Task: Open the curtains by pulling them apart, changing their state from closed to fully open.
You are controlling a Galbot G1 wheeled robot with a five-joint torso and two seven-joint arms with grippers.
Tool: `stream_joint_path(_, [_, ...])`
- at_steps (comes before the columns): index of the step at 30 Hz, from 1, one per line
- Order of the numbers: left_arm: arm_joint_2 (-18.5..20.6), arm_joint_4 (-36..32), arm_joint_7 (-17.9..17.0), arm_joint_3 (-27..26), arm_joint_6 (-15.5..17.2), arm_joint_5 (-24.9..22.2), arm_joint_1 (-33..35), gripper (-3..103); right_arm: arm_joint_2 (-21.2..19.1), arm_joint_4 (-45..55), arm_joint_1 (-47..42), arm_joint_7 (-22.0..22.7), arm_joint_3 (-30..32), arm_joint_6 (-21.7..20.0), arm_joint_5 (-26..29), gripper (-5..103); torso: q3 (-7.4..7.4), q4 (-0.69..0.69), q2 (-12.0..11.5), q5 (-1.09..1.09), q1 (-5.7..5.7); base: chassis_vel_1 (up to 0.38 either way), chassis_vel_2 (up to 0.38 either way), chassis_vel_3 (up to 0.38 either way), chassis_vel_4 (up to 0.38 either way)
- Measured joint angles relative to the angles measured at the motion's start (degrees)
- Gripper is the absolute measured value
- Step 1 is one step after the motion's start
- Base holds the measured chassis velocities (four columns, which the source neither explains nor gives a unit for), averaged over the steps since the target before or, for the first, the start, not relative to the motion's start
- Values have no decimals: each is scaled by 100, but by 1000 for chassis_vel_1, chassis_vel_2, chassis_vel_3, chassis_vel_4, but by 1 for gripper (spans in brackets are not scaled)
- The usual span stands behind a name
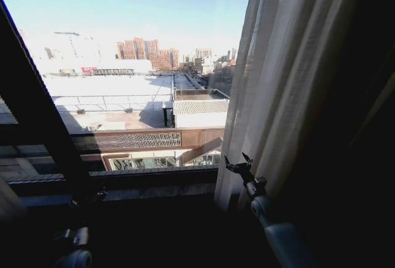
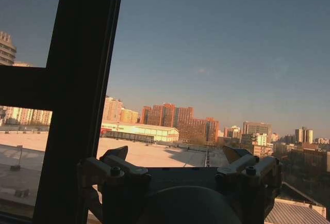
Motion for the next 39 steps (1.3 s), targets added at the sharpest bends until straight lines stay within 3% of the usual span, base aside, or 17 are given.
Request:
stream_joint_path(5, [0, 0, 0, 0, 0, 0, 0, 100, 7, -229, 215, 65, -70, 72, 18, 101, 0, 0, 0, 0, -1, 0, 0, 0, 0])
stream_joint_path(7, [0, 0, 0, 0, 0, 0, 0, 100, 9, -273, 264, 65, -77, 106, 39, 93, 1, 0, -1, 0, 0, 0, 0, 0, 0])
stream_joint_path(9, [0, 0, 0, 0, 0, 0, 0, 100, 9, -281, 275, 65, -79, 113, 43, 93, 1, 0, 0, 0, 0, 0, 0, 0, 0])
stream_joint_path(10, [0, 0, 0, 0, 0, 0, 0, 100, 4, -321, 309, 65, -86, 135, 44, 82, 0, 0, 0, 0, 0, 0, 0, 0, 0])
stream_joint_path(13, [0, 0, 0, 0, 0, 0, 0, 100, 2, -367, 341, 65, -100, 158, 44, 77, 0, 0, 0, 0, -1, 0, 0, 0, 0])
stream_joint_path(17, [0, 0, 0, 0, 0, 0, 0, 100, 16, -414, 385, 47, -122, 189, 35, 54, 0, 0, -1, 0, 0, 0, 0, 0, 0])
stream_joint_path(19, [0, 0, 0, 0, 0, 0, 0, 100, 23, -422, 394, 42, -127, 194, 31, 54, 0, 0, 0, 0, 0, 0, 0, 0, 0])
stream_joint_path(23, [0, 0, 0, 0, 0, 0, 0, 100, 61, -475, 414, -6, -139, 217, 38, 33, 0, 0, 0, -1, -1, 0, 0, 0, 0])
stream_joint_path(24, [0, 0, 0, 0, 0, 0, 0, 100, 61, -475, 414, -6, -139, 217, 38, 33, 0, 0, 0, -1, -1, 0, 0, 0, 0])
stream_joint_path(26, [0, 0, 0, 0, 0, 0, 0, 100, 92, -520, 414, -111, -111, 281, 69, 22, 0, 0, 0, 0, -1, 0, 0, 0, 0])
stream_joint_path(29, [0, 0, 0, 0, 0, 0, 0, 100, 112, -559, 417, -183, -91, 355, 76, 17, 0, 0, 0, 0, -1, 0, 0, 0, 0])
stream_joint_path(32, [0, 0, 0, 0, 0, 0, 0, 100, 144, -640, 418, -606, 5, 576, 75, 2, 0, 0, 0, 0, -1, 0, 0, 0, 0])
stream_joint_path(39, [0, 0, 0, 0, -1, 0, 0, 100, 151, -684, 415, -738, 58, 647, 223, 0, 0, 0, 0, 0, -1, 0, 0, 0, 0])
